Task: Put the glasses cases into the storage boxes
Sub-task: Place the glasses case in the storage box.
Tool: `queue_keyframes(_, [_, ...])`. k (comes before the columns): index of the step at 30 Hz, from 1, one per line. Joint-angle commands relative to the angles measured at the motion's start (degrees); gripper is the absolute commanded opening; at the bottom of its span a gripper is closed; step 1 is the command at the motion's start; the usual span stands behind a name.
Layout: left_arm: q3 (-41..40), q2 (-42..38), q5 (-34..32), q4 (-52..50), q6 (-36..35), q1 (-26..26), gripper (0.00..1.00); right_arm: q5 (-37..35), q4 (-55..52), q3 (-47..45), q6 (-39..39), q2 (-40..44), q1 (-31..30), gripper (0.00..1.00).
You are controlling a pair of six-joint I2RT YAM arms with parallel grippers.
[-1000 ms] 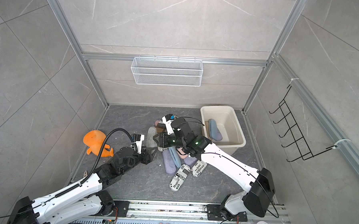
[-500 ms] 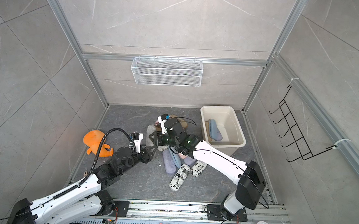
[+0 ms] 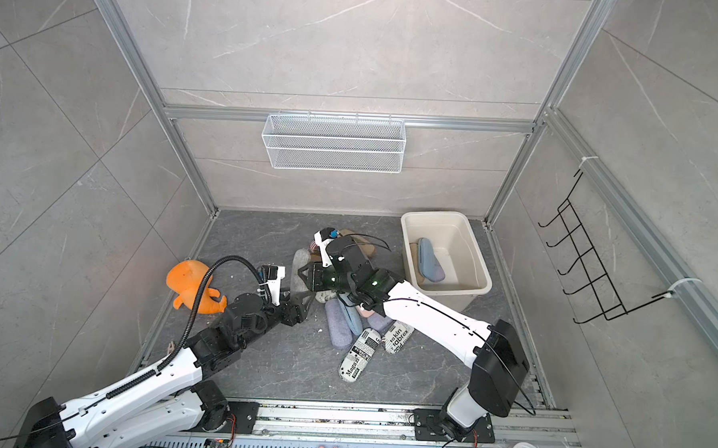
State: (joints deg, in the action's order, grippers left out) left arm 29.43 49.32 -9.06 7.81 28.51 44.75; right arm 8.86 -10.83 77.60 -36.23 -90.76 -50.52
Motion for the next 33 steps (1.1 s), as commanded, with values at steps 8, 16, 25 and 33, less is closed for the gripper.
queue_keyframes(8, [-0.1, -4.2, -2.1, -3.8, 0.8, 0.2, 0.9, -7.0, -3.7, 6.1, 6.0, -1.2, -0.3, 0.3])
queue_keyframes(16, [-3.0, -13.7, -11.8, -13.7, 8.4, 0.1, 0.92, -8.6, -9.3, 12.8, 10.1, -1.9, 5.5, 0.29])
queue_keyframes(25, [-4.0, -14.7, -15.5, -17.5, 12.0, 0.1, 0.94, -14.1, -17.5, 14.9, 17.3, 3.5, 20.4, 0.29])
queue_keyframes(33, [-3.2, -9.9, -15.2, -15.1, 10.4, 0.0, 0.95, -26.1, -20.8, 14.8, 24.8, 6.9, 31.1, 0.29])
